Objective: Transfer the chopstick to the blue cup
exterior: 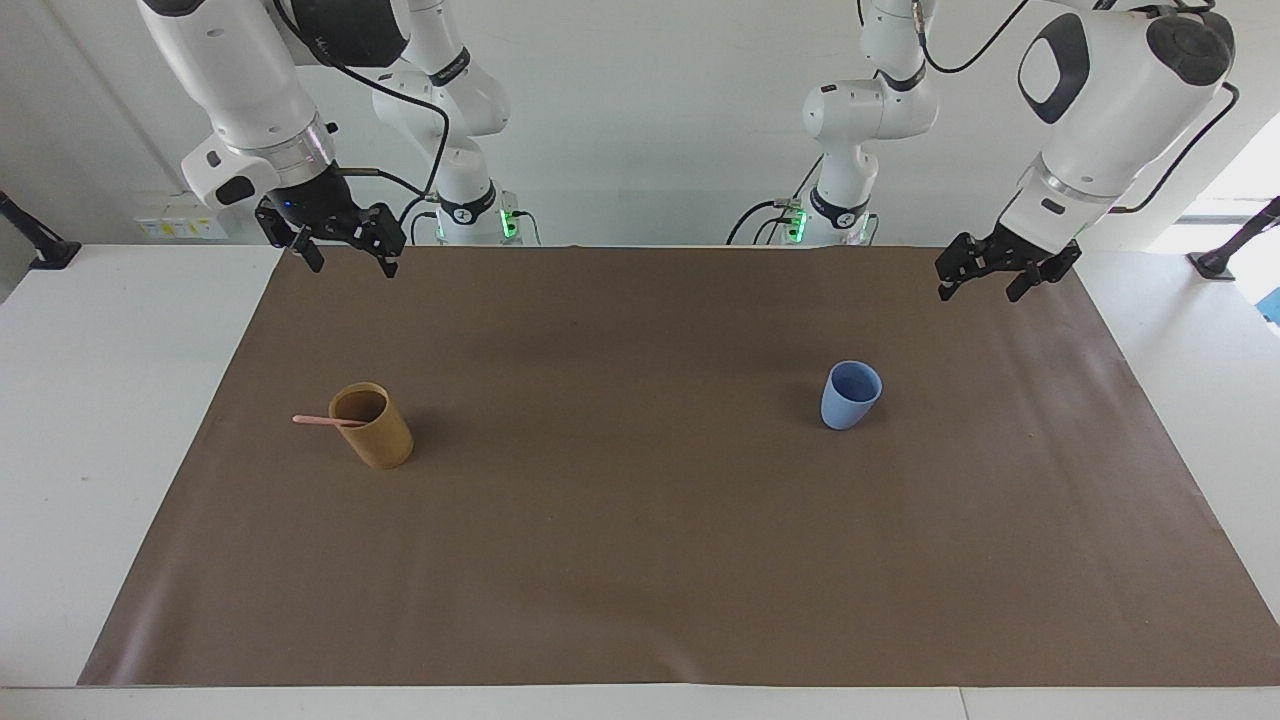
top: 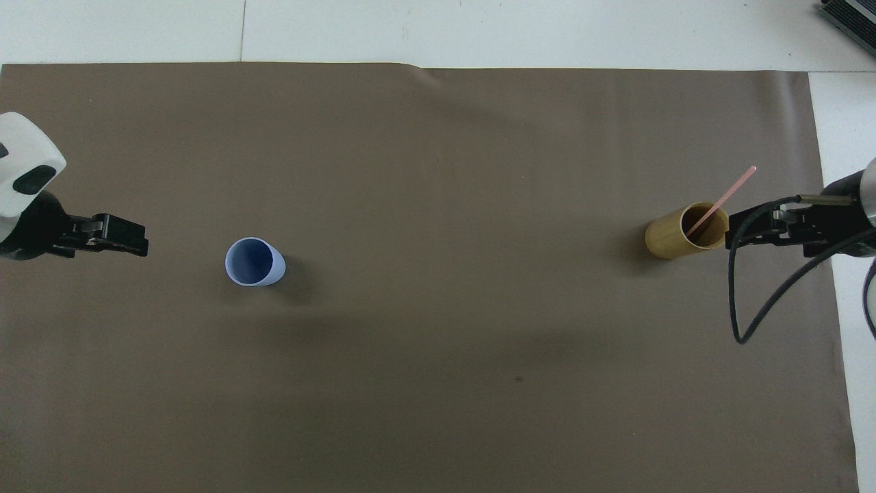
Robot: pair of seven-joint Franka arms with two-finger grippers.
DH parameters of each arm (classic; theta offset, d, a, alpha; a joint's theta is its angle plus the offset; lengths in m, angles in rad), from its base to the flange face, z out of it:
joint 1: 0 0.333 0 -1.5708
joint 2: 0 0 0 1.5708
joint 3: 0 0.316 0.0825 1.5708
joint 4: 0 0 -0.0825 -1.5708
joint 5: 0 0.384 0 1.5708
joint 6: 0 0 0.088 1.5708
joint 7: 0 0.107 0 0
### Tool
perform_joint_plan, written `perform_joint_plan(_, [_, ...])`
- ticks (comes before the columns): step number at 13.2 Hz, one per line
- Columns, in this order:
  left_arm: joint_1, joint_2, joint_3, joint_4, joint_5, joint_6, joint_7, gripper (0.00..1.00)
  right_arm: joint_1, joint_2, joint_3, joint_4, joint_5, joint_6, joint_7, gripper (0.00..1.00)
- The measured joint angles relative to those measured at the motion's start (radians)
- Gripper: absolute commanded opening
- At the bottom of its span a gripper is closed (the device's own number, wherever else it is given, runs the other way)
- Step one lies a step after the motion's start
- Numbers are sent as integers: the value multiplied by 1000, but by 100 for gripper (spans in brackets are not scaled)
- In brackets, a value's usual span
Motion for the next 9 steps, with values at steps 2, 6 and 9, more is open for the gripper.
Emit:
perform_joint_plan(2, [0,2,0,-80,0,97,-24,100,0,0,0,-1,0,0,0,100])
perform_joint_plan(6, [-8,16,-5,-242,-10,308,-133,100,-2,-1,0,-4,0,18,-19,100])
perform_joint_plan(9, [-68,60,-7,-327,-17,459,-250,100,-27,-1,-2,-31,0,144,-32,100])
